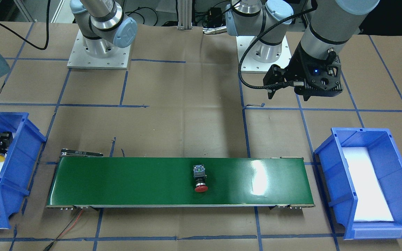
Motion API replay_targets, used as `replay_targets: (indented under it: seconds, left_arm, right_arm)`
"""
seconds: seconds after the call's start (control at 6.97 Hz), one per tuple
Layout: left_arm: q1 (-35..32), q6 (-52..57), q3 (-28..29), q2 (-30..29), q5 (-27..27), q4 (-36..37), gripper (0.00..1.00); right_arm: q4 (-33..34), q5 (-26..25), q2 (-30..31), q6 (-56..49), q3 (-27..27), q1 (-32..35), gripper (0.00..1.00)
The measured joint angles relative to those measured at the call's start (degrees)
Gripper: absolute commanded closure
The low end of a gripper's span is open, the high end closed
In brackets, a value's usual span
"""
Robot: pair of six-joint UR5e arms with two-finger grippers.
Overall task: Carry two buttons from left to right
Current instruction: 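Lower the yellow button into the bin and open the right gripper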
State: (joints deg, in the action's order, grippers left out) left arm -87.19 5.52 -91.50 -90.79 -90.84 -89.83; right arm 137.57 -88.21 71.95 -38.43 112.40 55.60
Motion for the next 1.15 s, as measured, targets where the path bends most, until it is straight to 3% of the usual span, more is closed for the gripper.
replay_targets:
  seconds: [0.72, 1.15]
  left_arm:
    - [0.0, -0.1, -0.1, 0.0, 0.0, 0.0, 0.0]
    - [0.0, -0.2, -0.1, 0.1, 0.0, 0.0, 0.0]
  right_arm:
    - [4.2, 0.0, 0.8, 0.8, -0.2, 0.0, 0.01]
    - [1.5, -0.1, 4.7, 2.1, -5.3, 0.4, 0.0]
